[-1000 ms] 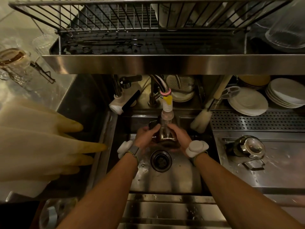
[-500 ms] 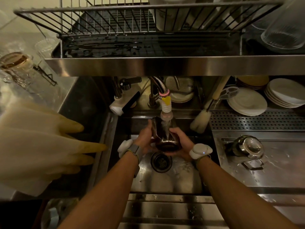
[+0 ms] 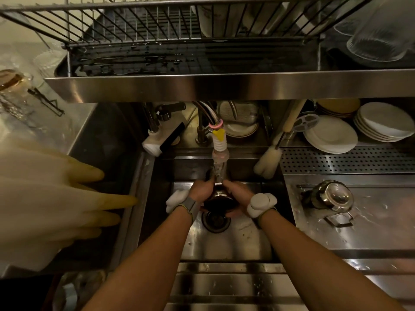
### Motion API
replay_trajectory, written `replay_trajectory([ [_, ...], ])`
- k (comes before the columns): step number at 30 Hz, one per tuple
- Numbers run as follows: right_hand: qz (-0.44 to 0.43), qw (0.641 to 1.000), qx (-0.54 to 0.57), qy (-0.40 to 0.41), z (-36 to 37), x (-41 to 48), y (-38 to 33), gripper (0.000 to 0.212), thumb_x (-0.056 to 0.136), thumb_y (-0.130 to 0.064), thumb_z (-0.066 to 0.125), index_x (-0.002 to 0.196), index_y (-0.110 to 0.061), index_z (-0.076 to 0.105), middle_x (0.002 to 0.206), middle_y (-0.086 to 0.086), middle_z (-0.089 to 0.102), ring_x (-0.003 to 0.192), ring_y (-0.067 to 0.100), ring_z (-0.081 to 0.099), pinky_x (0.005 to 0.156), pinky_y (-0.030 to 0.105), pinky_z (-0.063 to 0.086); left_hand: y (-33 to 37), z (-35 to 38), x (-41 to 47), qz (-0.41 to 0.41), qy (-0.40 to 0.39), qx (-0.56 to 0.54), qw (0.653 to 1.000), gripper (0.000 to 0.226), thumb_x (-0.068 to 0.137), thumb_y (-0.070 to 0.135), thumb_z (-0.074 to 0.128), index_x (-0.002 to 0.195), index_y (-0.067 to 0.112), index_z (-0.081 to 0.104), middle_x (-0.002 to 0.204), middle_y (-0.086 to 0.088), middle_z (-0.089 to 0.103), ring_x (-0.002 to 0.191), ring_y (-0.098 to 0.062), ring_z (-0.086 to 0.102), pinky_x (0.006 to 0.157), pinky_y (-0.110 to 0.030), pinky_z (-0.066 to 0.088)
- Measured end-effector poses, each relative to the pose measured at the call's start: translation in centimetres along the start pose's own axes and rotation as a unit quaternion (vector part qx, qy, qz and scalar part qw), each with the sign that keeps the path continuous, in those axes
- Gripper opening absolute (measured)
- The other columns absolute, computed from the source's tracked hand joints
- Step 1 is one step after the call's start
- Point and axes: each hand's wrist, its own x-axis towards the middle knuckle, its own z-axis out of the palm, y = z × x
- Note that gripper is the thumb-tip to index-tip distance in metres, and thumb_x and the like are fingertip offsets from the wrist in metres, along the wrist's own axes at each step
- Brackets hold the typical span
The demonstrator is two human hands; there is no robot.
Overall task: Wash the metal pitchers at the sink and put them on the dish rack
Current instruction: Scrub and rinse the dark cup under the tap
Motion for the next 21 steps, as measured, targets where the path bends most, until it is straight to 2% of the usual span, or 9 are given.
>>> replay_trajectory([
  [1,-0.012,1.000,0.014,0.017,0.3,0.3,-0.2,0.070,0.063,-0.055,0.075,0.120,-0.017,0.062,0.111,0.011,0.069,0.102,0.034,0.066,0.082,0.053,0.056,0.0,-0.1,0.2,0.006,0.000,-0.025,1.000,0.050,0.091,0.047,0.052,0.117,0.005,0.061,0.119,-0.017,0.064,0.109,-0.033,0.062,0.097,-0.046,0.051],
  [5,-0.023,0.995,0.070,0.074,0.9,0.6,-0.8,0.056,0.082,-0.043,0.063,0.130,-0.018,0.046,0.117,0.013,0.063,0.095,0.032,0.065,0.064,0.040,0.057,0.2,-0.1,0.7,0.085,-0.025,-0.134,0.987,0.036,0.094,0.029,0.055,0.129,0.020,0.057,0.121,-0.010,0.065,0.106,-0.026,0.064,0.097,-0.041,0.051],
  [7,-0.018,0.995,0.071,0.073,0.6,1.1,-0.2,0.062,0.081,-0.041,0.064,0.133,-0.016,0.043,0.117,0.013,0.063,0.094,0.032,0.066,0.063,0.040,0.057,0.0,-0.1,0.4,0.088,-0.047,-0.157,0.983,0.032,0.092,0.018,0.056,0.124,0.015,0.059,0.103,-0.008,0.068,0.087,-0.020,0.066,0.076,-0.031,0.055],
  [9,-0.033,0.995,0.067,0.071,0.1,1.3,0.1,0.077,0.074,-0.036,0.069,0.139,-0.010,0.040,0.117,0.017,0.064,0.090,0.030,0.067,0.064,0.036,0.056,-0.4,-0.2,0.0,0.069,-0.069,-0.142,0.985,0.020,0.092,0.014,0.053,0.109,0.017,0.063,0.085,-0.001,0.065,0.072,-0.012,0.060,0.058,-0.022,0.048],
  [11,-0.054,0.995,0.053,0.070,0.0,1.1,-0.2,0.086,0.071,-0.031,0.074,0.143,-0.007,0.033,0.122,0.019,0.062,0.087,0.027,0.066,0.064,0.029,0.052,-0.8,-0.1,0.0,0.052,-0.075,-0.148,0.985,0.015,0.092,0.011,0.049,0.093,0.022,0.060,0.082,-0.001,0.061,0.071,-0.012,0.056,0.056,-0.022,0.046],
  [14,-0.054,0.994,0.063,0.067,-0.1,1.5,-1.0,0.072,0.086,-0.028,0.065,0.145,-0.011,0.028,0.130,0.020,0.056,0.079,0.020,0.061,0.056,0.026,0.050,0.0,0.1,0.3,0.067,-0.041,-0.180,0.981,0.015,0.094,0.011,0.048,0.101,0.022,0.055,0.086,-0.003,0.061,0.070,-0.011,0.055,0.049,-0.018,0.048],
  [16,-0.030,0.996,0.062,0.054,0.0,1.4,-1.7,0.063,0.088,-0.039,0.060,0.140,-0.010,0.040,0.124,0.018,0.060,0.084,0.024,0.064,0.056,0.032,0.057,0.6,-0.2,0.5,0.063,-0.016,-0.189,0.980,0.016,0.092,0.018,0.056,0.108,0.019,0.058,0.091,-0.003,0.062,0.069,-0.009,0.056,0.053,-0.021,0.049],
  [18,0.004,0.999,0.036,0.031,0.3,1.3,-1.9,0.047,0.090,-0.048,0.051,0.124,-0.015,0.055,0.113,0.014,0.063,0.094,0.029,0.063,0.068,0.045,0.059,0.2,-0.8,0.9,0.036,-0.021,-0.179,0.983,0.030,0.084,0.037,0.067,0.104,0.015,0.064,0.094,-0.003,0.067,0.074,-0.013,0.063,0.064,-0.025,0.050],
  [21,0.007,1.000,0.015,0.010,0.7,0.8,-1.2,0.036,0.091,-0.050,0.050,0.113,-0.022,0.055,0.103,0.008,0.063,0.097,0.030,0.063,0.075,0.048,0.058,-1.0,-1.0,1.3,-0.037,-0.078,-0.170,0.982,0.053,0.074,0.059,0.066,0.104,0.016,0.070,0.106,-0.010,0.072,0.096,-0.026,0.068,0.091,-0.040,0.053],
])
